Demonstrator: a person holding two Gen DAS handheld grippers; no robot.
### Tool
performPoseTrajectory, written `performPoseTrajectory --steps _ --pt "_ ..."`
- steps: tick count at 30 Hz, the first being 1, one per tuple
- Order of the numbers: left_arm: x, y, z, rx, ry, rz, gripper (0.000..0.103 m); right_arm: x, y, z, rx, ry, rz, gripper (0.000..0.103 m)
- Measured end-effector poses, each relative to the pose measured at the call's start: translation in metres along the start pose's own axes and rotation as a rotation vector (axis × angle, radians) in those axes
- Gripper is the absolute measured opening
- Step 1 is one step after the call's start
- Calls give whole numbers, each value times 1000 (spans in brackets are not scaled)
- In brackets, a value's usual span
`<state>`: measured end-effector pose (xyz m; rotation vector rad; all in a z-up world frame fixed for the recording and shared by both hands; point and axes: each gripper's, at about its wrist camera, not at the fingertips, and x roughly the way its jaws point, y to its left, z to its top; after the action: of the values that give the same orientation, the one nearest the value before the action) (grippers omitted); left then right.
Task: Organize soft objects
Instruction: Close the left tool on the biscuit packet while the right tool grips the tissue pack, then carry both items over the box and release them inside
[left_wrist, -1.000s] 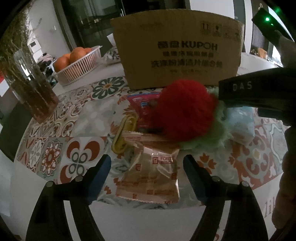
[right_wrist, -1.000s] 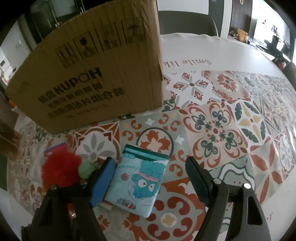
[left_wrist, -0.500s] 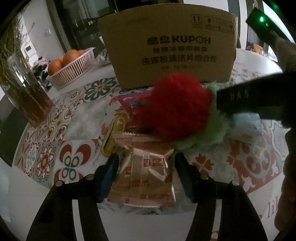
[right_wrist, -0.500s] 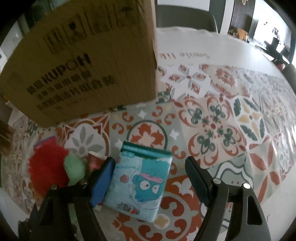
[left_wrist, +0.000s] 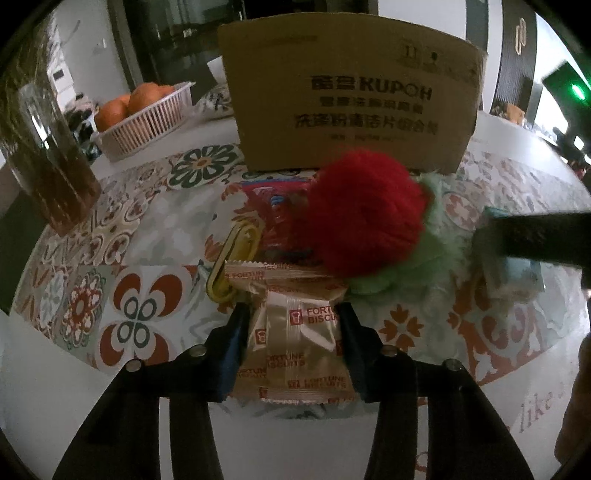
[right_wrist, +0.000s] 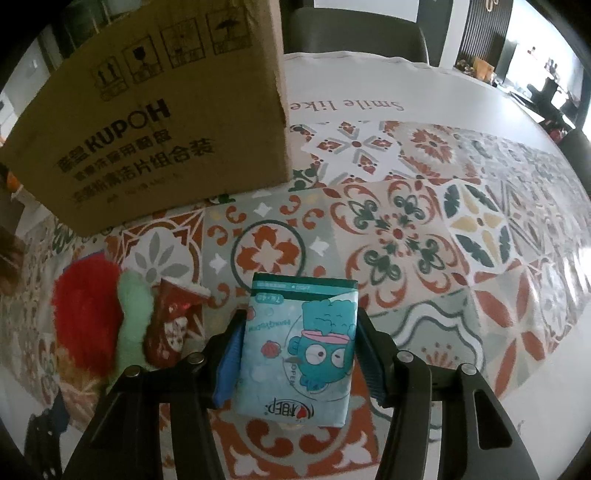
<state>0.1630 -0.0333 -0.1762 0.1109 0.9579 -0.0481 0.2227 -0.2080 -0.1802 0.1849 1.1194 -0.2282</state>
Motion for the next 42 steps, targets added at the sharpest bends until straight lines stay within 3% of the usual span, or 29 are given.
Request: performPoseTrajectory --steps 9,18,36,42 --pt "-24 9 2 -49 -19 -40 46 -23 -4 -14 -21 -11 16 56" --pt "-67 12 16 -51 -106 -46 46 -70 0 -21 -58 -74 64 56" --pt "-140 13 69 4 -331 -51 46 -141 2 3 -80 -249 144 56" --pt "-147 12 89 3 -361 -88 46 -161 1 16 -87 -321 152 56"
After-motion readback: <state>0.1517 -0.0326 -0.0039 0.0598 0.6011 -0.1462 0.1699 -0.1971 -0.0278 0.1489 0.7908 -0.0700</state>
